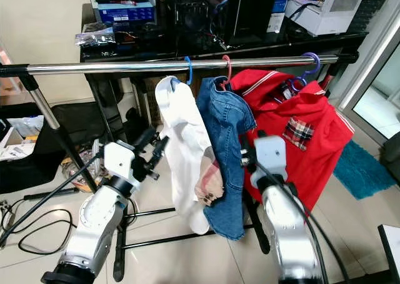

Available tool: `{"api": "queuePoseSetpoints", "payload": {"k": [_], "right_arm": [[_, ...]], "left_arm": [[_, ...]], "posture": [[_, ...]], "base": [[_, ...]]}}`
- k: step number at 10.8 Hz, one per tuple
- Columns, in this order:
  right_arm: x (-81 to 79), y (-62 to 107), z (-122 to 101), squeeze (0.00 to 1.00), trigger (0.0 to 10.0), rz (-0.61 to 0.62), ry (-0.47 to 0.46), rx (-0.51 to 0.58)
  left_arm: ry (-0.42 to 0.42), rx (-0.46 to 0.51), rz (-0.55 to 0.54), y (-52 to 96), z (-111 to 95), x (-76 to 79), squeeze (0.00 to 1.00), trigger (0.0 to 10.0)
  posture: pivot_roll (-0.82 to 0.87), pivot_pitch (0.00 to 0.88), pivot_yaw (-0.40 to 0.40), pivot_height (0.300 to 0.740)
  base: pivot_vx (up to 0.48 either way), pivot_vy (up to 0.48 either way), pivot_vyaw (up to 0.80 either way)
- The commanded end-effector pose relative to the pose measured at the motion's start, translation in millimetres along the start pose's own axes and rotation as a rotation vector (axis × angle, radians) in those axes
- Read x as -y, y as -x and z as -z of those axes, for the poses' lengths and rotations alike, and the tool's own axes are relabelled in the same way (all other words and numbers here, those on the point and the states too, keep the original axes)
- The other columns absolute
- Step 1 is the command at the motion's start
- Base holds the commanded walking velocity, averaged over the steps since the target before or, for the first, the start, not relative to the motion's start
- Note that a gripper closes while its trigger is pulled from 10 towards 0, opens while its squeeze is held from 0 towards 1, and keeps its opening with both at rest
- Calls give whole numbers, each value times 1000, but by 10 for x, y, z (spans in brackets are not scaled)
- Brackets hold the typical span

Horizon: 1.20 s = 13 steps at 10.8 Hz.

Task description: Hang hanger

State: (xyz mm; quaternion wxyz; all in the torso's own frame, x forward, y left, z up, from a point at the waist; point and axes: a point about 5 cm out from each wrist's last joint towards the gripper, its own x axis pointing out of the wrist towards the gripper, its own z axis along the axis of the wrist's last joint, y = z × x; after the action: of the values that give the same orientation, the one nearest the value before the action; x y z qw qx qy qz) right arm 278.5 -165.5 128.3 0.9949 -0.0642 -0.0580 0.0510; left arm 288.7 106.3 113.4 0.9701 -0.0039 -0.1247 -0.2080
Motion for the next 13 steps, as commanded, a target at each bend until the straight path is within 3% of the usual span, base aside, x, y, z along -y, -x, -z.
{"api": "queuePoseSetpoints", "payload": {"k": [1, 3, 9, 13], "right_arm": [[-44, -1, -99, 0, 10000, -8, -30, 69], [-88, 4, -107, 0, 10000, -22, -30, 80], [-134, 114, -77, 0, 10000, -8, -82, 75], [-91, 75, -114, 0, 10000, -18, -51, 93]], "left_arm": [[36, 14, -36, -41, -63, -50, 0, 10000], [38, 36, -29, -83, -150, -53, 0, 10000], [128, -17, -121, 54, -181, -86, 0, 10000], [82, -27, -115, 13, -205, -6, 0, 10000]], "posture": [[89, 72, 7, 740], [84, 108, 4, 740], [100, 143, -8, 740], [120, 125, -27, 740]], "base": [[0, 0, 0], [0, 0, 0], [0, 0, 0], [0, 0, 0]]}}
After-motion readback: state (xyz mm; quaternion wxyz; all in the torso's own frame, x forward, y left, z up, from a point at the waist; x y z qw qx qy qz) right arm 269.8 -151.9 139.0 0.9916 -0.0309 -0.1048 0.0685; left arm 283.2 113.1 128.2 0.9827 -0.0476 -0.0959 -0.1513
